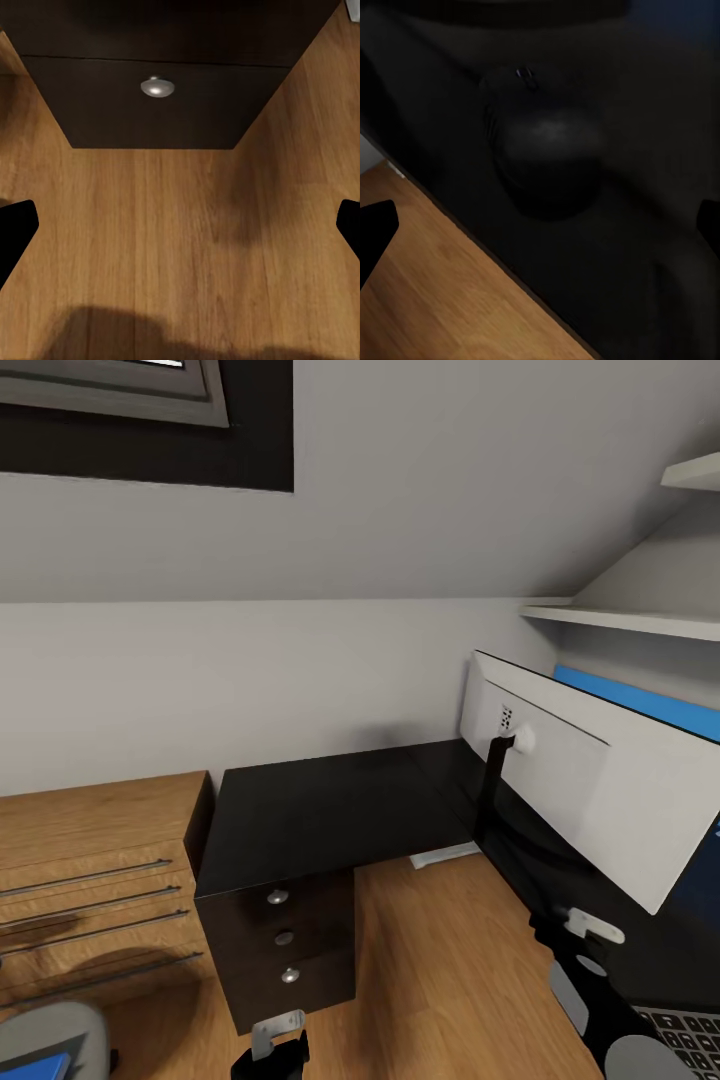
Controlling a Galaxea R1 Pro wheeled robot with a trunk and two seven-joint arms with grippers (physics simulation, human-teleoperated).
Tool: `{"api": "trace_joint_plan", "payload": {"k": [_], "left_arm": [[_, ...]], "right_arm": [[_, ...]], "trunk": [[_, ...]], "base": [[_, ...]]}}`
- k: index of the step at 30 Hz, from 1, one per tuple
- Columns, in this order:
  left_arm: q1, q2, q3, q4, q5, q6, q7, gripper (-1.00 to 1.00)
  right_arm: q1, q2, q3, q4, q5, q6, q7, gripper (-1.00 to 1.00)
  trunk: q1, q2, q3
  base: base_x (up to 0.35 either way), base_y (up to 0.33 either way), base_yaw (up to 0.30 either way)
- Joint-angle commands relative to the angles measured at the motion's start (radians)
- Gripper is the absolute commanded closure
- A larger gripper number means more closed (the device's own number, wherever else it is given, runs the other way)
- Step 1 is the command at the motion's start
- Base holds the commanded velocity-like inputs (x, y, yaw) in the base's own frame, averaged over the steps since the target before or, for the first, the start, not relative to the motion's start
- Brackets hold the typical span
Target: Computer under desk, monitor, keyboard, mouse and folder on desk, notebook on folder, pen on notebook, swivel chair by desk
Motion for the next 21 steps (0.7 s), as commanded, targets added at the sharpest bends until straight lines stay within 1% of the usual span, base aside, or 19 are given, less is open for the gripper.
{"api": "trace_joint_plan", "payload": {"k": [1,21], "left_arm": [[-0.001,0.001,-0.007,0.000,0.011,-0.007,0.007,-1.00],[-0.001,0.001,-0.007,0.000,0.012,-0.007,0.007,-1.00]], "right_arm": [[-0.001,-0.002,0.001,0.000,-0.011,-0.006,-0.001,-1.00],[-0.001,-0.002,-0.034,0.001,-0.014,-0.006,0.003,-1.00]], "trunk": [[0.000,-0.001,-0.001],[0.000,-0.001,-0.001]], "base": [[0.000,0.000,0.000],[0.000,0.000,0.000]]}}
